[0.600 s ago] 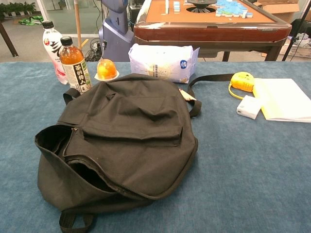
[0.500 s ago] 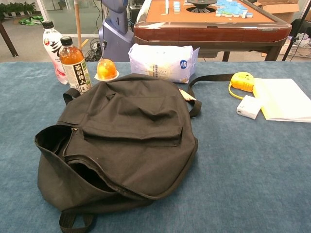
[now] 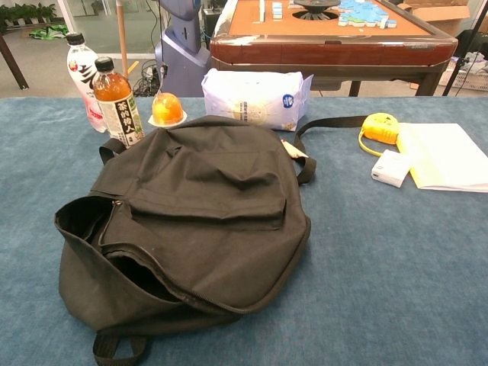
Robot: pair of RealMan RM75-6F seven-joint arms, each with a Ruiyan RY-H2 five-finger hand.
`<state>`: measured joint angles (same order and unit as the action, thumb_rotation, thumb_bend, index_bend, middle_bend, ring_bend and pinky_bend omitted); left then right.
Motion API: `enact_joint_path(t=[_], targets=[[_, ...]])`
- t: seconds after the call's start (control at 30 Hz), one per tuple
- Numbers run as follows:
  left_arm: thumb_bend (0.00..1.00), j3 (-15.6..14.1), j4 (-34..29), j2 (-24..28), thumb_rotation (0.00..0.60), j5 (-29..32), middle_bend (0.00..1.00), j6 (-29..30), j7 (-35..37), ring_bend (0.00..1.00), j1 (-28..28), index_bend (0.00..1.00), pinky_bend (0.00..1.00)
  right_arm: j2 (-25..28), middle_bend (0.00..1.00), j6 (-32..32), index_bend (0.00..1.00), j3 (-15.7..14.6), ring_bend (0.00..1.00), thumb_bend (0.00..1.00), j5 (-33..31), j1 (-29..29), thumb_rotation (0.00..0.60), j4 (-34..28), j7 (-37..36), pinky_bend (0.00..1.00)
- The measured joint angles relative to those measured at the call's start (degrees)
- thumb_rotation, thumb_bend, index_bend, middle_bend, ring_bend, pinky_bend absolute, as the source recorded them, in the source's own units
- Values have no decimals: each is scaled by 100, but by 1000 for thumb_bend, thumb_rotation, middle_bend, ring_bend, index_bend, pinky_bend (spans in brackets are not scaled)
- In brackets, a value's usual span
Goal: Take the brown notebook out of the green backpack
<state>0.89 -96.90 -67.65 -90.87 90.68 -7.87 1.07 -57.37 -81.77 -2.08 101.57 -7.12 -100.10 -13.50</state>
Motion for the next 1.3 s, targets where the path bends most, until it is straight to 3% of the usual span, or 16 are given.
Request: enact_joint_path(t=[0.2,0.4,0.53,0.77,0.97,1.3], targets=[[254,-12,-34,47,600,-20,187,65,19,127,-39,271,75,-7,285,634,310,-66,222,284,428,-534,600,-284,25,405],[255,-20,-52,41,600,-29,188,62,16,129,-40,270,75,-278,284,1467,310,-30,222,141,608,-1161,600,-552,249,404],[254,-22,-49,53,600,-24,188,65,22,130,-45,271,75,-622,239,1976,287,98,211,99,558,-1542,600,-676,635,387],[254,-39,-41,75,600,-12,188,118,56,133,-96,271,75,-1216,116,2924,150,439,157,96,105,-2238,600,-787,1358,353],[254,-52,-7,91,600,13,188,151,108,134,-140,271,75,-1707,68,3575,73,694,149,96,-296,-2822,600,-758,1932,349],[254,-61,78,124,600,41,188,233,227,134,-219,271,75,-2503,48,4484,64,1054,145,96,-1169,-3691,600,-315,2608,349]])
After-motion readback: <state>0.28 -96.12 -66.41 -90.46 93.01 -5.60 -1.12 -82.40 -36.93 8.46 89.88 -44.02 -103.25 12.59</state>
